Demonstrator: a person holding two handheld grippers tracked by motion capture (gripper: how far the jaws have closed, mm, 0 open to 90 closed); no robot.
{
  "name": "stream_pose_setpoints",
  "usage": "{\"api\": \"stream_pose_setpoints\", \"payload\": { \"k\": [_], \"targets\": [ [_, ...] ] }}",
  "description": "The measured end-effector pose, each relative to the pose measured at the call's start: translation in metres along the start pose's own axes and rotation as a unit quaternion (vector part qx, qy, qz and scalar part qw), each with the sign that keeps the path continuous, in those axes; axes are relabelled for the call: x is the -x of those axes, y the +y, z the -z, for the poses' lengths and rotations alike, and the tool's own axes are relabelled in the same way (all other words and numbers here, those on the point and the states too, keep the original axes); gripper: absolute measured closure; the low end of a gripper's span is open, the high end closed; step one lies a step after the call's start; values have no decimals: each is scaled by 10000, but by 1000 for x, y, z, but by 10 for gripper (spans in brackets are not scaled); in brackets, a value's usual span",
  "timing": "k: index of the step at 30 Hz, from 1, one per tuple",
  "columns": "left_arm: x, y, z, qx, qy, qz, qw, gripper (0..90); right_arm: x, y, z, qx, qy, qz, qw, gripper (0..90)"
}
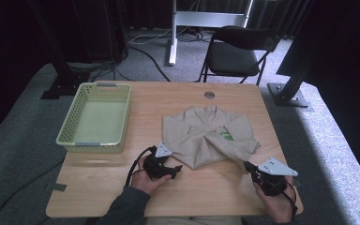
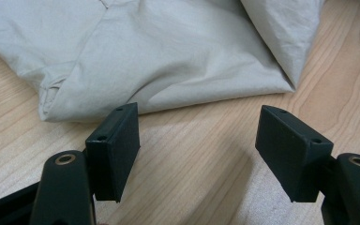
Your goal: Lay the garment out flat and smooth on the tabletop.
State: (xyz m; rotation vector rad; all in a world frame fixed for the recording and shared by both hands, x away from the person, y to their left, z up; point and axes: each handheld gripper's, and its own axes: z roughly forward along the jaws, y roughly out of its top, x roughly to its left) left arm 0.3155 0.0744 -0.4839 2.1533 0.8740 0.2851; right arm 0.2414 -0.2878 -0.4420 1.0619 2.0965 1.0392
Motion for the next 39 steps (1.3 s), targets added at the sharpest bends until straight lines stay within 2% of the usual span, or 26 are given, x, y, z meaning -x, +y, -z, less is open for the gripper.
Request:
{"api": "stream_pose_setpoints", "payload": {
  "k": [3, 6, 10, 18, 24, 33, 39],
  "targets": [
    [1, 0, 0, -8, 25, -25, 10000, 313, 1, 0, 2, -21, -3, -19, 10000, 895],
    [1, 0, -1, -3, 29, -21, 10000, 313, 4, -1, 4, -8, 130, -51, 9999, 894],
    [0, 0, 0, -1, 12, -6, 10000, 313, 5, -2, 5, -65, 185, -84, 9998, 894],
    [-1, 0, 0, 22, -50, 72, 10000, 313, -2, 1, 0, -138, 234, 32, 9996, 893],
    [-2, 0, 0, 24, -66, 98, 9999, 313, -3, 1, 4, -148, 272, 42, 9995, 892],
    [-3, 0, 0, 46, -46, 169, 9998, 313, 1, -10, 14, -117, 317, -82, 9994, 892],
    [-3, 0, 0, 15, -26, 121, 9999, 305, 4, -14, 18, -117, 301, -118, 9994, 891]
  ]
}}
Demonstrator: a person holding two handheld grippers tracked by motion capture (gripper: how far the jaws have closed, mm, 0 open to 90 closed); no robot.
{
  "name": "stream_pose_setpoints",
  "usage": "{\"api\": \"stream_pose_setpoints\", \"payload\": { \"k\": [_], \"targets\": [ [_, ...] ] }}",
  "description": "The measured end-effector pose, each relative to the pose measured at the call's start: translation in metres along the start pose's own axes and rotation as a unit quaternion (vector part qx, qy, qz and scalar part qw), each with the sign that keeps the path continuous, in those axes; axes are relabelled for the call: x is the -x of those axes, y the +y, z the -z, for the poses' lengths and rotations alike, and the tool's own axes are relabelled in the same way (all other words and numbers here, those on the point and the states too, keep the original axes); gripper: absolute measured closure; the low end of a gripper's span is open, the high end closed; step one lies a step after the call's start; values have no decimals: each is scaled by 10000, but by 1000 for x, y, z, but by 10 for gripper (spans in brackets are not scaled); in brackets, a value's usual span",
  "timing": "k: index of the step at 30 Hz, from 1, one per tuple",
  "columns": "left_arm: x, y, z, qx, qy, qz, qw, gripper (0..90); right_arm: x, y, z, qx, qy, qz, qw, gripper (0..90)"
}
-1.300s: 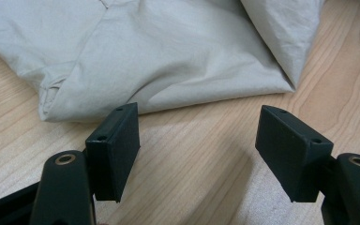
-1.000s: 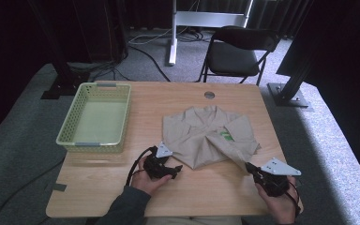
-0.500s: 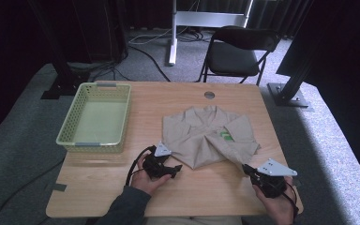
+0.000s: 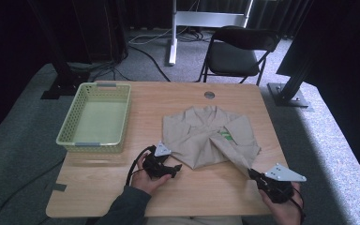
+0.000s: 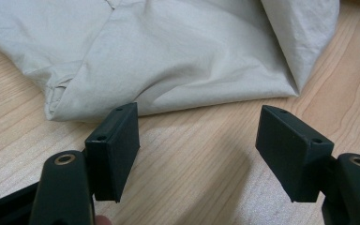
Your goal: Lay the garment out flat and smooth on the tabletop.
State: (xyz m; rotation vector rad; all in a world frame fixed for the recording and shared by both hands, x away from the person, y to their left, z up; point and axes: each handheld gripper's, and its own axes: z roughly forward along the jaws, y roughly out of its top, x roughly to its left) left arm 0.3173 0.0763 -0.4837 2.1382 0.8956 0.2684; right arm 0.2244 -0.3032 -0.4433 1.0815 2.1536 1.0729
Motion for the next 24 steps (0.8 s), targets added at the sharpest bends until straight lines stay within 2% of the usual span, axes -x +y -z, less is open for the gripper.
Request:
{"api": "stream_pose_setpoints", "payload": {
  "k": [6, 10, 24],
  "targets": [
    [1, 0, 0, -12, 25, -26, 10000, 305, 1, -2, 3, -1, -28, -22, 10000, 890],
    [-1, 0, 0, 19, -31, 60, 10000, 305, 1, -5, 5, -14, -54, -41, 10000, 890],
    [-1, 1, -1, 42, -80, 105, 9999, 305, 5, -13, 14, -12, -118, -145, 9998, 885]
  ]
}}
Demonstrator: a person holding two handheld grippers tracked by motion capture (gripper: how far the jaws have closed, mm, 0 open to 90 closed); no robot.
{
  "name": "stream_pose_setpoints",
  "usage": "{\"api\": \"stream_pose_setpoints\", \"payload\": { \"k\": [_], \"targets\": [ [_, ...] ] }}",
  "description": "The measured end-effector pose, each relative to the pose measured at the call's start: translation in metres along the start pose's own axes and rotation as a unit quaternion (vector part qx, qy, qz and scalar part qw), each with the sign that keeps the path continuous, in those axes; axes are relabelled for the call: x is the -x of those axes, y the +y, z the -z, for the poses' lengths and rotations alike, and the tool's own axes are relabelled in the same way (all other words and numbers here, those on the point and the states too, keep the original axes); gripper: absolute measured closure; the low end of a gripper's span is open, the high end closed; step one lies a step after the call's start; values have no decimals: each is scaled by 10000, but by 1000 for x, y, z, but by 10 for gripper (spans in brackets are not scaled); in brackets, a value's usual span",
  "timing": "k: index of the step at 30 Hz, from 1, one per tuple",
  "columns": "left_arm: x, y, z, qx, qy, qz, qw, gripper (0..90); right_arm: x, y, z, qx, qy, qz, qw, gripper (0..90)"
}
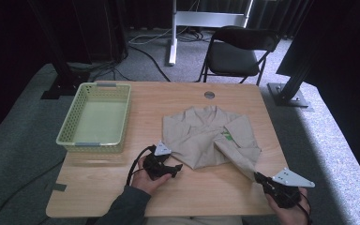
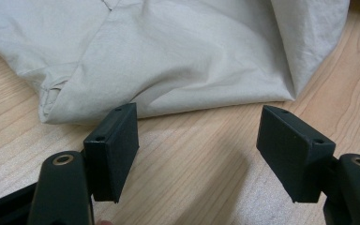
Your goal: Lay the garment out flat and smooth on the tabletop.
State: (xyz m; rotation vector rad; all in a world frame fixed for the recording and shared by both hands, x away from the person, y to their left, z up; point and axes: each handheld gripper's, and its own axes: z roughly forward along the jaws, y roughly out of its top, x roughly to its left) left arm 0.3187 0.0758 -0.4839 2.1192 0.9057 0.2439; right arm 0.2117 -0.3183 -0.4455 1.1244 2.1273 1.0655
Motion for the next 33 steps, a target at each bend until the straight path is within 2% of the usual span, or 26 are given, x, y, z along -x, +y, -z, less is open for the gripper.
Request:
{"api": "stream_pose_setpoints", "payload": {
  "k": [11, 17, 22, 33],
  "targets": [
    [-1, 0, 0, 13, -35, 28, 10000, 305, 2, -8, 5, -87, -33, -59, 9999, 883],
    [0, 0, 0, -11, -98, -62, 9999, 283, 6, -16, 10, -107, -70, -143, 9998, 879],
    [1, 0, -1, -40, -68, -172, 9998, 284, 11, -24, 14, -148, -134, -233, 9995, 878],
    [0, 1, -1, -64, -76, -148, 9998, 286, 18, -31, 20, -174, -228, -371, 9989, 869]
  ]
}}
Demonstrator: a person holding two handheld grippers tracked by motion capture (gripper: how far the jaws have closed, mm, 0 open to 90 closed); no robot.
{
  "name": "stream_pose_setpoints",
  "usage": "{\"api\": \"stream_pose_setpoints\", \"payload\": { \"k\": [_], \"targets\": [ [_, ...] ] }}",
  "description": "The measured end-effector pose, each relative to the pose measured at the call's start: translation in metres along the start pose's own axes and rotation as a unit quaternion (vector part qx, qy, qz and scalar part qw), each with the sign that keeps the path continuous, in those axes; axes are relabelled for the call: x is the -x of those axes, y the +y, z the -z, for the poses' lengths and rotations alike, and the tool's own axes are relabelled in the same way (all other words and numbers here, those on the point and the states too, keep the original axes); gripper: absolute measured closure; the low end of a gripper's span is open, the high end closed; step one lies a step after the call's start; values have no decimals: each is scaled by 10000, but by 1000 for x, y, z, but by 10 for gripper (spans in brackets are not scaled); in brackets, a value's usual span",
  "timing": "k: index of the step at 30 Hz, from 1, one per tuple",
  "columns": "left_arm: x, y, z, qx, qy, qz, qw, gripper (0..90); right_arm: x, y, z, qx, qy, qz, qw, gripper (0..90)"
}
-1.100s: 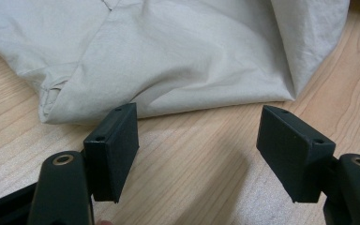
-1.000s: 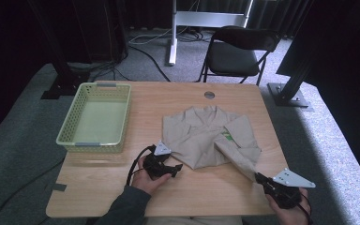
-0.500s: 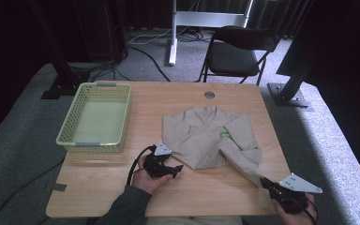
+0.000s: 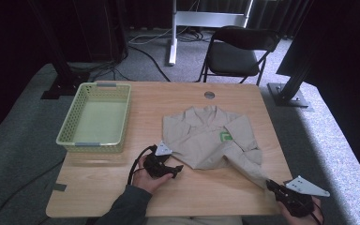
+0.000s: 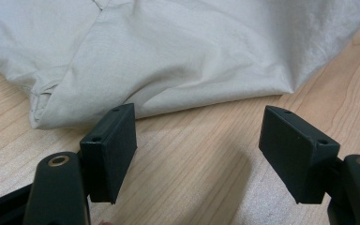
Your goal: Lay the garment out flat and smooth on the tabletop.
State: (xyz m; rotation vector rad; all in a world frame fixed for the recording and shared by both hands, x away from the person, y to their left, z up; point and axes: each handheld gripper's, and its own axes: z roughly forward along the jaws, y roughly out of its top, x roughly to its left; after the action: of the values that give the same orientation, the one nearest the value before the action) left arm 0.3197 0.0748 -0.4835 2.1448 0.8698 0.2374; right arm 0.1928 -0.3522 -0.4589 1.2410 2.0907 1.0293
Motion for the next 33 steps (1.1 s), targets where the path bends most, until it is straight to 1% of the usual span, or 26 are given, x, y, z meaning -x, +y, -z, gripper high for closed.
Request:
{"api": "stream_pose_setpoints", "payload": {
  "k": [3, 4, 6, 7, 8, 10, 11, 13, 16, 20, 24, 26, 28, 30, 33],
  "targets": [
    [-1, 0, 0, 9, -17, 20, 10000, 286, 3, -2, 3, -20, -80, 33, 10000, 877],
    [-1, 0, 0, 15, -18, 26, 10000, 286, 5, -2, 4, -71, -148, 54, 9999, 879],
    [-1, 0, 0, 9, -13, 15, 10000, 286, 9, -3, 7, -89, -233, 19, 9997, 875],
    [0, 0, 0, 7, -4, 9, 10000, 286, 11, -4, 9, -49, -246, -18, 9997, 859],
    [0, 0, 0, 11, 2, 0, 10000, 286, 13, -4, 11, 17, -251, -76, 9997, 815],
    [0, 0, 0, 14, 9, -9, 10000, 286, 16, -3, 16, 261, -200, -214, 9992, 699],
    [0, 0, -1, 17, 11, -7, 10000, 286, 18, -2, 17, 375, -184, -273, 9988, 678],
    [0, 0, -1, 14, 17, -14, 10000, 286, 21, 3, 20, 500, -210, -337, 9980, 650],
    [1, 0, -1, 8, 30, -28, 10000, 286, 25, 10, 17, 572, -193, -400, 9974, 619],
    [2, 0, -1, -7, 52, -54, 10000, 286, 32, 17, -3, 448, -113, -550, 9974, 588],
    [2, 0, -1, -7, 66, -67, 10000, 289, 34, 22, -25, 215, 23, -544, 9983, 538],
    [2, 0, -1, -13, 87, -80, 9999, 291, 35, 24, -35, 106, 11, -517, 9986, 527],
    [2, 0, 0, -48, 163, -106, 9998, 331, 36, 25, -44, -2, 5, -539, 9985, 521],
    [2, 0, 0, -28, 163, -83, 9998, 340, 38, 24, -51, -77, 42, -584, 9983, 514],
    [3, 1, 0, -60, 234, -138, 9996, 366, 39, 21, -60, -141, 97, -630, 9979, 507]
  ]
}}
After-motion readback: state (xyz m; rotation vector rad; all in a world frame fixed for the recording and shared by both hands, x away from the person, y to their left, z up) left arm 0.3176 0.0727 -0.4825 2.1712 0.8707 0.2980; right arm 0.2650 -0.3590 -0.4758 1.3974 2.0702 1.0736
